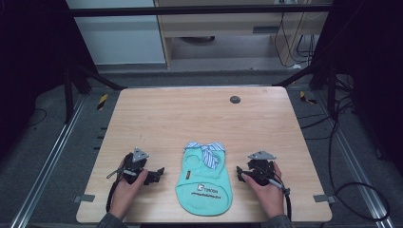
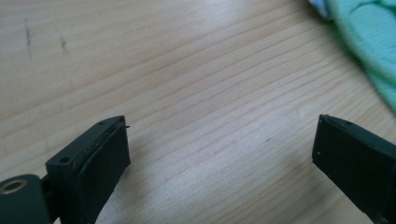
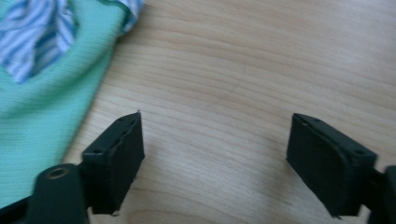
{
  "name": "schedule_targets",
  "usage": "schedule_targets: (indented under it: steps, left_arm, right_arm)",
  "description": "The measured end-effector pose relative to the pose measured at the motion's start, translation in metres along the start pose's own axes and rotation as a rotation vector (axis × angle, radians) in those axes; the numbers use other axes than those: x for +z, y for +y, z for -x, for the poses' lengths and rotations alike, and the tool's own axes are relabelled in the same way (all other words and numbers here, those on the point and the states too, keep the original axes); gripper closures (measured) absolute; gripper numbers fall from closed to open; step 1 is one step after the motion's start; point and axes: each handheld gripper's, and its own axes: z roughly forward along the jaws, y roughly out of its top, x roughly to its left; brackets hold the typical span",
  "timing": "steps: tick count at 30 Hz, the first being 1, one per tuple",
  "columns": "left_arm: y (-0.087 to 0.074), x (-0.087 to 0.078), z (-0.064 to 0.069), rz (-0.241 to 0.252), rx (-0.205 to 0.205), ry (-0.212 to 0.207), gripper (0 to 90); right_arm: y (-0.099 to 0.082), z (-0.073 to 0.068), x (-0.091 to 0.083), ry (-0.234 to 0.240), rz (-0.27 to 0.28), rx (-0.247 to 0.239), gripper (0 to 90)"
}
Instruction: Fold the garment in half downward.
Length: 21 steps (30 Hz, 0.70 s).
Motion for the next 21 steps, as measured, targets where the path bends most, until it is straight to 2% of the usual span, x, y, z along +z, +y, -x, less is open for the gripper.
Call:
schedule_targets:
  steps: [1,2,3,4,5,6,8,9,10,11,12,14,15,16,17,18,20,21]
  left_arm:
    - [0.007,-0.001,0.0,0.006,0.006,-0.008,3.7]
    - [0.007,-0.001,0.0,0.006,0.006,-0.008,3.7]
    - [0.015,-0.001,0.0,0.015,0.0,-0.016,3.7]
    - [0.026,0.002,0.0,0.011,0.012,-0.01,3.7]
    - [0.026,0.002,0.0,0.011,0.012,-0.01,4.3]
    - [0.032,0.004,0.0,0.007,0.016,-0.008,6.9]
    - [0.044,0.009,0.0,0.007,0.012,-0.025,7.5]
    - [0.054,0.013,0.0,0.013,0.015,-0.039,7.3]
    - [0.054,0.013,0.0,0.013,0.015,-0.039,6.9]
    - [0.065,0.018,0.002,0.017,0.026,-0.053,6.9]
    - [0.065,0.018,0.002,0.017,0.026,-0.053,7.2]
    - [0.078,0.024,0.006,0.026,0.029,-0.073,9.6]
    - [0.078,0.024,0.006,0.026,0.029,-0.073,10.9]
    - [0.087,0.029,0.01,0.028,0.044,-0.07,12.2]
    - [0.087,0.029,0.01,0.028,0.044,-0.07,13.7]
    - [0.091,0.031,0.012,0.02,0.064,-0.063,13.7]
    - [0.099,0.036,0.016,0.019,0.074,-0.062,15.8]
    - [0.106,0.041,0.02,0.016,0.076,-0.064,18.1]
  right_arm:
    - [0.005,-0.002,-0.002,0.021,0.001,-0.029,25.9]
    - [0.005,-0.002,-0.002,0.021,0.001,-0.029,25.9]
    - [0.007,-0.003,-0.002,0.025,-0.002,-0.038,27.4]
    - [0.015,-0.005,0.0,0.033,-0.006,-0.079,31.0]
    - [0.015,-0.005,0.0,0.033,-0.006,-0.079,31.0]
    - [0.025,-0.006,0.003,0.047,-0.013,-0.097,33.4]
    - [0.03,-0.006,0.004,0.054,-0.014,-0.104,35.1]
    - [0.041,-0.006,0.006,0.061,-0.018,-0.119,37.3]
    - [0.044,-0.005,0.008,0.066,-0.019,-0.121,38.4]
    - [0.05,-0.005,0.01,0.065,-0.02,-0.136,39.8]
    - [0.05,-0.005,0.01,0.065,-0.02,-0.136,39.8]
    - [0.064,-0.005,0.016,0.071,-0.032,-0.154,43.7]
    - [0.064,-0.005,0.016,0.071,-0.032,-0.154,43.7]
    - [0.071,-0.006,0.019,0.088,-0.034,-0.158,49.3]
    - [0.071,-0.006,0.019,0.088,-0.034,-0.158,49.3]
    - [0.075,-0.006,0.021,0.092,-0.036,-0.163,51.8]
    - [0.082,-0.007,0.024,0.102,-0.036,-0.172,57.3]
    - [0.089,-0.008,0.028,0.125,-0.035,-0.172,62.9]
